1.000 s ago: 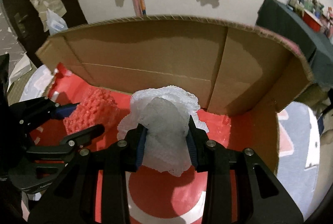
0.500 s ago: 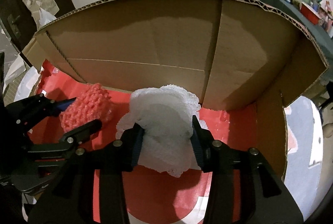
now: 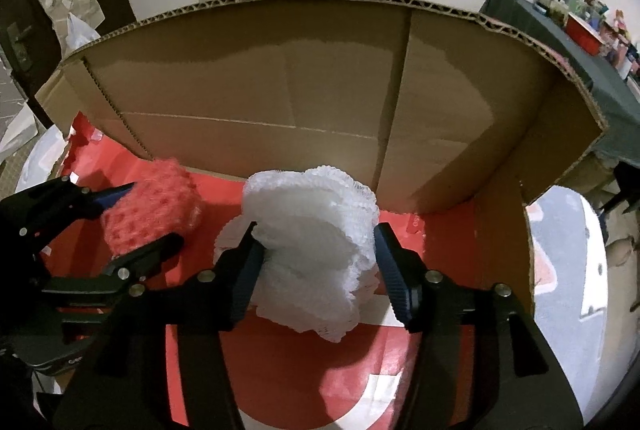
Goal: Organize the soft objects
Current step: 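Carry both items into the red-lined box and open both tools to release, then withdraw both tools from the box back toward the remaining items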
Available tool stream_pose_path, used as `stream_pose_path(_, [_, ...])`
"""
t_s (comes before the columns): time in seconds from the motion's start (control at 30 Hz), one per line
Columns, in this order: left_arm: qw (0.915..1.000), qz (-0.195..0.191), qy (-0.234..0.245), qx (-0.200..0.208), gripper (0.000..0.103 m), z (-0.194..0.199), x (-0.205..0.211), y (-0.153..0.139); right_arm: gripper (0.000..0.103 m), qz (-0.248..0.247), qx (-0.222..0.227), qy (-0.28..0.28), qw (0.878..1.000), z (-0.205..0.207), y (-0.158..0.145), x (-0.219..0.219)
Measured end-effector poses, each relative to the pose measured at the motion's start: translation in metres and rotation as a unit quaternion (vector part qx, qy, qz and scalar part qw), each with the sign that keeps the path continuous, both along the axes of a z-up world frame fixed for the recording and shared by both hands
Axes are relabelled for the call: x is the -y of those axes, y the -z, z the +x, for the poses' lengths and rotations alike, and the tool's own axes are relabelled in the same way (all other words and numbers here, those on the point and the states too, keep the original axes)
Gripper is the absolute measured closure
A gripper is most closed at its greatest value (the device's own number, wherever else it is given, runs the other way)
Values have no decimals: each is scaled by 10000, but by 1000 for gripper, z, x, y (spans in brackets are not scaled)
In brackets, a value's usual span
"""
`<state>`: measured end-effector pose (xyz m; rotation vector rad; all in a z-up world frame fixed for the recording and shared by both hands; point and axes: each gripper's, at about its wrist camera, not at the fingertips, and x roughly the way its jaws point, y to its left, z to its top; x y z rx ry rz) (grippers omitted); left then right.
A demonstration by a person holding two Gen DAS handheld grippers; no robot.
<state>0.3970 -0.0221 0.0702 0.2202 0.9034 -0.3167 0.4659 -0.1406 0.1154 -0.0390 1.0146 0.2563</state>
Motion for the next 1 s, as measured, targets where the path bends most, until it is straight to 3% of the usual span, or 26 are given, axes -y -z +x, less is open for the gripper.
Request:
stream_pose_path(0.3, [9999, -2, -93, 78, 34, -3, -1, -6, 35, -2, 3, 5, 10000, 0, -3, 0])
stream_pose_path(0.47, [9998, -52, -170, 108, 25, -6, -5, -10, 32, 4, 27, 84, 10000, -6, -6, 2])
stream_pose_path(0.77, [9987, -235, -268, 377, 11, -21, -12, -32, 17, -4, 194, 233, 9995, -18, -23, 8])
stream_pose_path(1.0, [9957, -469, -367, 716, 2, -42, -18, -59, 17, 89, 413, 340, 9985, -37, -45, 17])
